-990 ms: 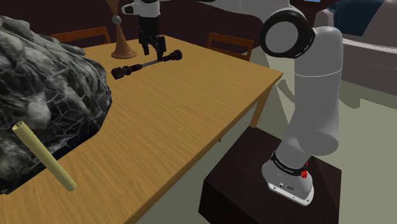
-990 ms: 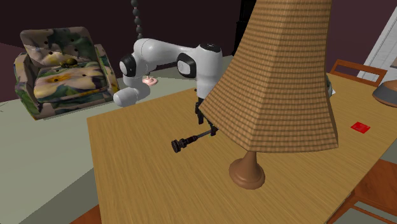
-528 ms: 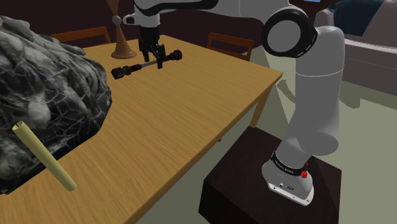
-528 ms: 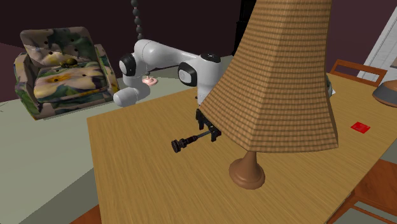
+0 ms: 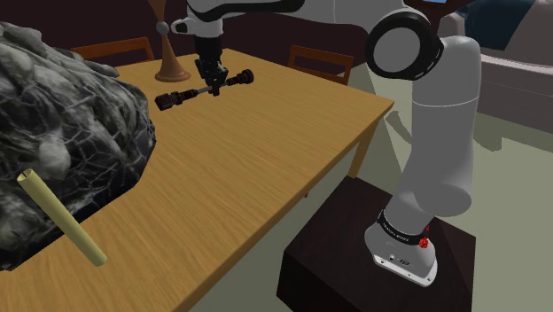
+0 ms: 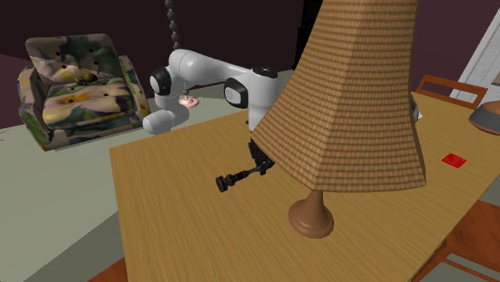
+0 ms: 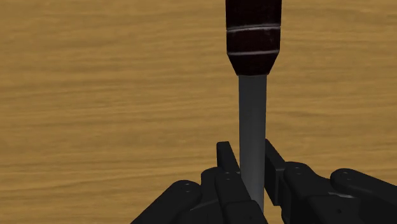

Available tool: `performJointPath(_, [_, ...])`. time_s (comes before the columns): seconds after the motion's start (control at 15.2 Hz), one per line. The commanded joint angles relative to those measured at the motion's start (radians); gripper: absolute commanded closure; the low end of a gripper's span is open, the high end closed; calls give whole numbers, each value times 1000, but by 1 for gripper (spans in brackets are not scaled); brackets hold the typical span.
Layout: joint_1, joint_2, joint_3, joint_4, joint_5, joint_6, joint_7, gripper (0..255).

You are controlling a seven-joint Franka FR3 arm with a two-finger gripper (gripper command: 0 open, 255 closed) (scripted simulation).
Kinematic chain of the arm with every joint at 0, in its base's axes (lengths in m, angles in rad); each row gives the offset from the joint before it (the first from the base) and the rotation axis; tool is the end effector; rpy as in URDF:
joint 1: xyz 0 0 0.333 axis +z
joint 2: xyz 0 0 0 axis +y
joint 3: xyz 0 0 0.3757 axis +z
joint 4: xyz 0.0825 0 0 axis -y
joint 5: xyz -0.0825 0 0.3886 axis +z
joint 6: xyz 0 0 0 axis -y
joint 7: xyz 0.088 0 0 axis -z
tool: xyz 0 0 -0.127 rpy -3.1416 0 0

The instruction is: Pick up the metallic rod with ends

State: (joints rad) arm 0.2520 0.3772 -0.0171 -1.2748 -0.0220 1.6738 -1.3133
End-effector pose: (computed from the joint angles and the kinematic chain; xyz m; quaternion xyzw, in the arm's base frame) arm 0.6807 0.1627 0.5776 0.7138 0.7001 0.0021 0.0177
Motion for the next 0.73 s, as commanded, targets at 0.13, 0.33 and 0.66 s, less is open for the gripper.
performJointPath(0.13, [-1,7,0,18,0,-15,-2,255])
performJointPath(0.33, [-1,18,0,76,1,-62,-3,255])
performJointPath(0.66, [-1,48,-1,190,1,-146,-5,255])
